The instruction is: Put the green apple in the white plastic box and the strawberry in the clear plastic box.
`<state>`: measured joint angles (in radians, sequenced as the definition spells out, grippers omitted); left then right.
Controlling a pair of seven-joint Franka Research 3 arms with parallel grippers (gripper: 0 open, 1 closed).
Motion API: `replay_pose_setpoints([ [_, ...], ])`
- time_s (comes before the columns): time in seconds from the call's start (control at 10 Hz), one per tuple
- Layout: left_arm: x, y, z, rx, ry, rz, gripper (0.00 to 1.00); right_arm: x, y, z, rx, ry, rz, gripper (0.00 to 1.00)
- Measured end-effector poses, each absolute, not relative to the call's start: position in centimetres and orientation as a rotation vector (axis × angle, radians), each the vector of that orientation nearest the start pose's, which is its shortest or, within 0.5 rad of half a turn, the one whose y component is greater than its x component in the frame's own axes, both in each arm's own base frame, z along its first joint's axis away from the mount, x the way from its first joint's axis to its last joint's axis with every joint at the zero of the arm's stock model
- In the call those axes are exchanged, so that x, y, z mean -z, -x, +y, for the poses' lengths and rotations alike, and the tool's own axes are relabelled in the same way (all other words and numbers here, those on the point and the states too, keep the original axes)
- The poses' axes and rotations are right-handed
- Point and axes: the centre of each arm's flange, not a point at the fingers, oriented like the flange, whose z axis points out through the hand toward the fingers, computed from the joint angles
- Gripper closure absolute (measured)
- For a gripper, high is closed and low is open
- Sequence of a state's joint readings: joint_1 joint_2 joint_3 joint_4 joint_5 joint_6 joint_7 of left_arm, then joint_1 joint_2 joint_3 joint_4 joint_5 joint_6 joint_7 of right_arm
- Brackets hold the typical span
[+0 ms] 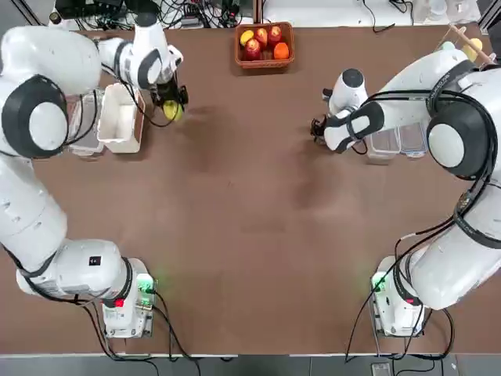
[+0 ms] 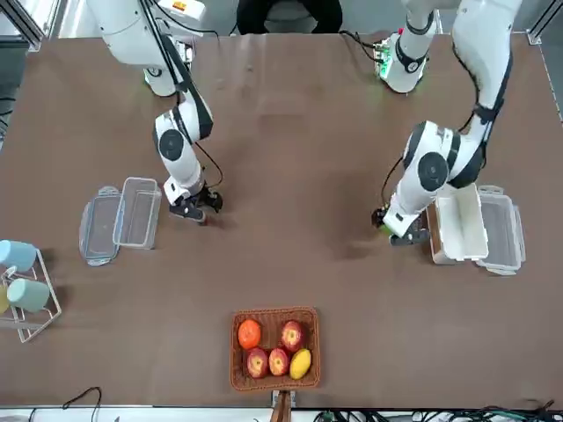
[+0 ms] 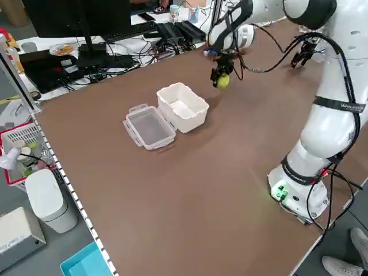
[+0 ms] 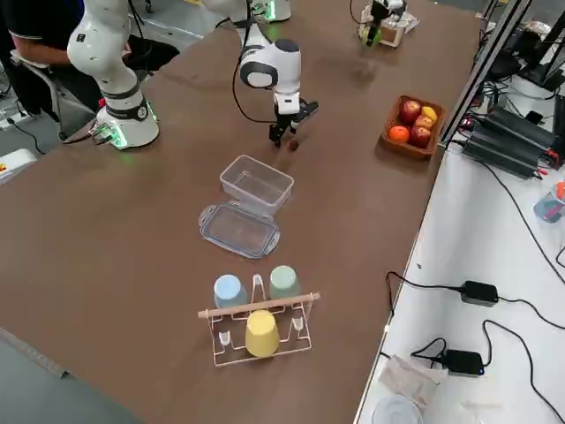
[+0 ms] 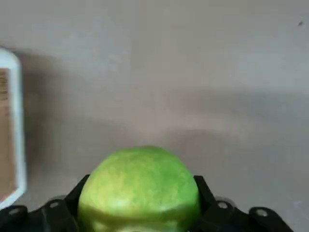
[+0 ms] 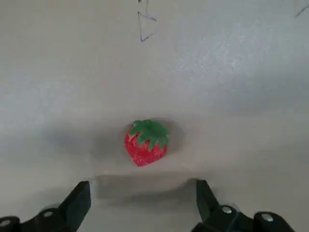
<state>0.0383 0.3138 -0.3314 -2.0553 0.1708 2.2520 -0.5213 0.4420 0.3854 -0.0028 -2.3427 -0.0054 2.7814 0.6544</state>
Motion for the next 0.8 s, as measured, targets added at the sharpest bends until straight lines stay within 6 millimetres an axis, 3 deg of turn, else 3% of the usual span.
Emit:
replay_pose_setpoints([
  [0.1,-31.0,-56.1,-14.7,-0.164,3.039,-0.236,0.13,-17.6,-47.2,22.0,0.081,3.097,0.332,0.03],
  [0.2,-33.3,-56.9,-12.0,-0.178,3.017,-0.294,0.13,-17.7,-47.4,21.7,0.088,3.096,0.338,0.03],
  [0.4,-35.5,-58.0,-6.2,-0.169,3.015,-0.333,0.13,-17.8,-47.8,21.3,0.098,3.1,0.34,0.03],
  [0.6,-35.2,-58.4,0.7,-0.189,3.019,-0.391,0.13,-18.0,-48.1,21.2,0.114,3.105,0.33,0.06],
  [0.8,-33.3,-58.6,4.6,-0.228,3.029,-0.428,0.13,-18.2,-48.3,21.3,0.122,3.103,0.324,0.15],
])
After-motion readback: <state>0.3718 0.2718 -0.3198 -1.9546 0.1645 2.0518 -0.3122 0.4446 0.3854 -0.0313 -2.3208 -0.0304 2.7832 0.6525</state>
